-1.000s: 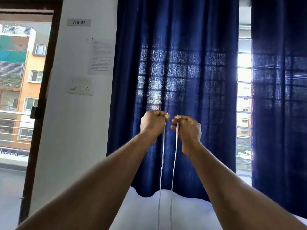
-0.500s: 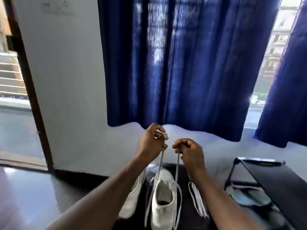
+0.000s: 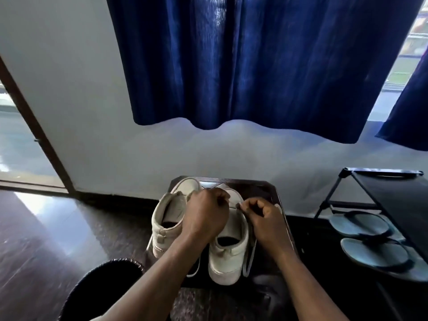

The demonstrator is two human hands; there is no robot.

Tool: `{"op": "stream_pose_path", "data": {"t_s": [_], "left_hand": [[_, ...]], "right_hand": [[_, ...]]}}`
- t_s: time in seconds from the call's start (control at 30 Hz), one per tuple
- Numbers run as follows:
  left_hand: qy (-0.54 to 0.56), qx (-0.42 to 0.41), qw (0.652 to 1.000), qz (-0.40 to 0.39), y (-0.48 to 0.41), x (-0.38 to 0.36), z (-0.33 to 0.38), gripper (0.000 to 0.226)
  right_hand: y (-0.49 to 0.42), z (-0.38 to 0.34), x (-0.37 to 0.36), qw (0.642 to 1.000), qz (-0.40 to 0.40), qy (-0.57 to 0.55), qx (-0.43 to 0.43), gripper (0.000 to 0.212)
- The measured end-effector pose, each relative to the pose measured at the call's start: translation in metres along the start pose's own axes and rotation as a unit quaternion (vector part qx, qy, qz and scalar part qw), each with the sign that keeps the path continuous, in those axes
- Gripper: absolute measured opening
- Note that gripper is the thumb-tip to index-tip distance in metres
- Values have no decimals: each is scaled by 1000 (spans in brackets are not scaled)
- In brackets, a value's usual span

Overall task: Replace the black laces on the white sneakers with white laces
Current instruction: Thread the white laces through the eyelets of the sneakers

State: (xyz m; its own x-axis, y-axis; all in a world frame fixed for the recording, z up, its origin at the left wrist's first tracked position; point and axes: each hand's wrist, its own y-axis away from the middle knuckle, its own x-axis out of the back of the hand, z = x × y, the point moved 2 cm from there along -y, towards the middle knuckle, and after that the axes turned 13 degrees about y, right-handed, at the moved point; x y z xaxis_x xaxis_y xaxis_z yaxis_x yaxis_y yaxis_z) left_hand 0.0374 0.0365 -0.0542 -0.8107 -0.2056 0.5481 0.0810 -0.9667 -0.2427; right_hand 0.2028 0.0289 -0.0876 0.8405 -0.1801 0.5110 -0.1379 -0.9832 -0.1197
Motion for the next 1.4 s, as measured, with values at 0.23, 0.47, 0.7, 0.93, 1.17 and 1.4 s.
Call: {"op": "stream_pose_path", "data": {"t_s": [0.23,0.47,0.7,0.93,1.17,1.4], "left_hand": [[83,32,995,34,11,-7,-4,10],[59,36,998,-10,10,-16,-22,14],[34,-7,999,-9,19,-9,-9,38],[-29,-4,999,-13,27,-5,1,32],[75,39,995,45,34,-8,-12,22],[161,28,986,43,33,-14,-22,23]], "right_hand": [[14,11,-2,999,18,-32,24,13],[3,20,0,997,44,-64,15,15],[-10,18,4,997,-21,-73,16,9],[-16,14,-2,995,-56,-76,15,10],[-18,4,-5,992,-99,-81,-21,17],[-18,3,-9,995,-66,-66,-48,25]]}}
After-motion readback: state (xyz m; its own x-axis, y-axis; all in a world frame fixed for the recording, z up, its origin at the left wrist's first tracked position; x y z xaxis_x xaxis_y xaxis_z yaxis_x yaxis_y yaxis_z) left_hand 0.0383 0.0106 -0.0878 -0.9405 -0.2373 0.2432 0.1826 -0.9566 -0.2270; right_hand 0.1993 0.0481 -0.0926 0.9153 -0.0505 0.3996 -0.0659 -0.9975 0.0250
